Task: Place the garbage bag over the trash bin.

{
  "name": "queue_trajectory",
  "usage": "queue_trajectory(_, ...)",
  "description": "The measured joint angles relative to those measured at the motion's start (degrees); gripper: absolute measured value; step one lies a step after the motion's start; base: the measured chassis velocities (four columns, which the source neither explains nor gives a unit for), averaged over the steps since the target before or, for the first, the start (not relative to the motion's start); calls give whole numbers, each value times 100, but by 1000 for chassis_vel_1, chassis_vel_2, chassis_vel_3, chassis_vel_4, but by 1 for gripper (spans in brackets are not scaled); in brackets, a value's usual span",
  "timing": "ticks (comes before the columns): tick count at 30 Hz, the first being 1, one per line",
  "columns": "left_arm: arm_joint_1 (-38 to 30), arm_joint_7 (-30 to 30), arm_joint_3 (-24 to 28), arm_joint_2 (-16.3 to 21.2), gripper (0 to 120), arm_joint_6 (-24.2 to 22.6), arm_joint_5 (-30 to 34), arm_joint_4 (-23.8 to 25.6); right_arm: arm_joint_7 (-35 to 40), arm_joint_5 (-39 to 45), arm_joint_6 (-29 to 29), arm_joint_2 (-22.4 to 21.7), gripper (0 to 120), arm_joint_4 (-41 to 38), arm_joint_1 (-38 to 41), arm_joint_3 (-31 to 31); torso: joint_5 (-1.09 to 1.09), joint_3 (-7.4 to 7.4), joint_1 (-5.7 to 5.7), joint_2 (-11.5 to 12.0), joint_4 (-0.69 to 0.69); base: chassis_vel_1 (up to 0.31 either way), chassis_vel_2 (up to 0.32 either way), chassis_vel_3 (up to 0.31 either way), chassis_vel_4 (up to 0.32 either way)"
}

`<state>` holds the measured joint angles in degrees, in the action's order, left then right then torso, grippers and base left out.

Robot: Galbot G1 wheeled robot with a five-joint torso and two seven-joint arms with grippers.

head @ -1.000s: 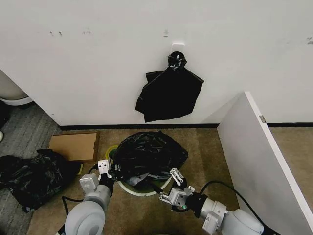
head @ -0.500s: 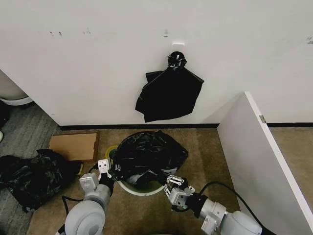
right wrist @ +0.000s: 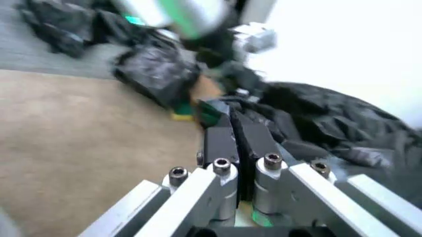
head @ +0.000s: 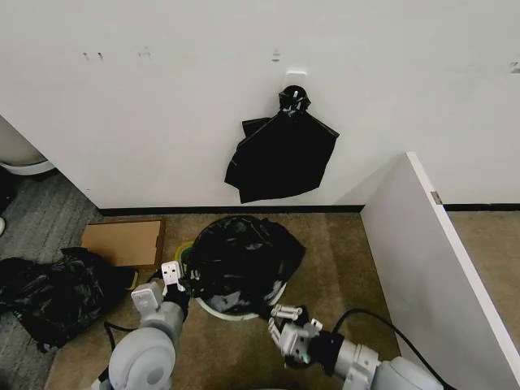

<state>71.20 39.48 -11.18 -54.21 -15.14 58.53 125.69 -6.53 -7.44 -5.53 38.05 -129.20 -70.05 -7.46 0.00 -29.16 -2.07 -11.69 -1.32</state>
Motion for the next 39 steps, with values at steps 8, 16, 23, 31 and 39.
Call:
queue_trajectory(8,-179,291,-192,35,0,-109,747,52,-316,-101,-371,-40,0,249,-167,35,0,0,0,0,1,0,0,0,0)
queue_trajectory(16,-138,613,-565,115,0,-286,1585,368,-419,-363,-503,108,0,640,-167,-180,0,0,0,0,0,0,0,0,0)
queue_trajectory(23,-27,747,-664,215,0,-501,1889,662,-172,-558,-424,336,0,1033,-51,-182,0,0,0,0,0,0,0,0,0)
queue_trajectory(31,58,854,-784,321,0,-687,2134,862,173,-853,-373,475,0,1606,137,-58,1,0,0,0,1,0,0,0,0)
queue_trajectory(39,92,857,-838,341,0,-715,2159,870,297,-975,-328,481,0,1729,128,-14,0,0,0,0,0,0,0,0,0)
